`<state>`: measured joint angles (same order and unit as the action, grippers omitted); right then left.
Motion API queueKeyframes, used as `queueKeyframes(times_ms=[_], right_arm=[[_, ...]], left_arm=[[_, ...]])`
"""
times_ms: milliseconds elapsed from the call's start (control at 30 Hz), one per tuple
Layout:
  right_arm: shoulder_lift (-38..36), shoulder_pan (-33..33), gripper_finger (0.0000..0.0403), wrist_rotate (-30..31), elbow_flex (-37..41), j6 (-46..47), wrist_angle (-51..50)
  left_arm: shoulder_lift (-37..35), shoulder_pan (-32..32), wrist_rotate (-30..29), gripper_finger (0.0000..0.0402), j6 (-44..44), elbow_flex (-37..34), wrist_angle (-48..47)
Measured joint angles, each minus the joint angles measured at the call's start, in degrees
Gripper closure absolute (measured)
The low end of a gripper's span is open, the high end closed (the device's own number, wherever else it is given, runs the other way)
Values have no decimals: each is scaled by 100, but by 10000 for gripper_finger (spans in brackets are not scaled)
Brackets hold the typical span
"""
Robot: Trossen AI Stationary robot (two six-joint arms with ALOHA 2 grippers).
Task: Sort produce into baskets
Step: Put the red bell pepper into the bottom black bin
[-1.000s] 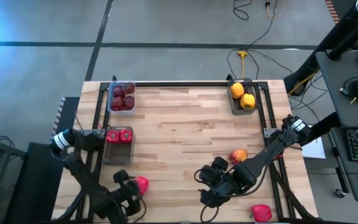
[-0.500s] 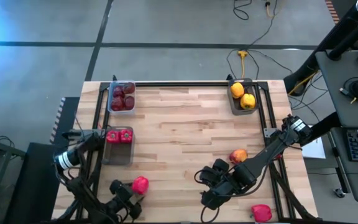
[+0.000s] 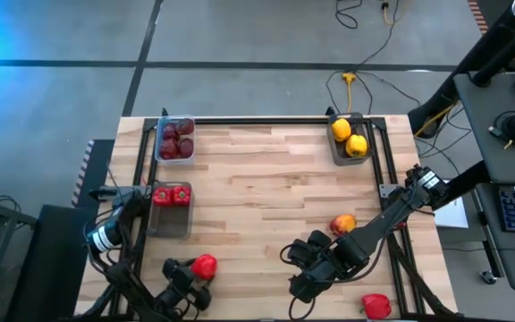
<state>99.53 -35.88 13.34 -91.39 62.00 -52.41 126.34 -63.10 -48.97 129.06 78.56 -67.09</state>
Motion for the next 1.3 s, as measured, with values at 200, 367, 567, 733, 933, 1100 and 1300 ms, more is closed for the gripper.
queueKeyframes(times_ms=[200,367,567,733,933,1100,1300], right_arm=[[0,0,23,13,0,113,5],[0,1,23,14,0,115,46],[0,2,23,20,0,-11,51],[0,9,23,219,0,-164,51],[0,9,23,803,0,-156,84],[0,6,23,918,0,-108,100],[-2,-1,23,918,0,289,116]], left_arm=[[-15,73,1,74,8,186,8],[-103,102,172,114,8,447,-107],[-732,95,487,114,-35,731,-1400],[-1989,258,883,114,-1016,637,-2167],[-3752,1024,2073,114,-3515,210,-2167],[-5012,2114,3820,114,-5322,-609,-2189],[-6086,3258,4860,114,-6926,-1779,-1955]])
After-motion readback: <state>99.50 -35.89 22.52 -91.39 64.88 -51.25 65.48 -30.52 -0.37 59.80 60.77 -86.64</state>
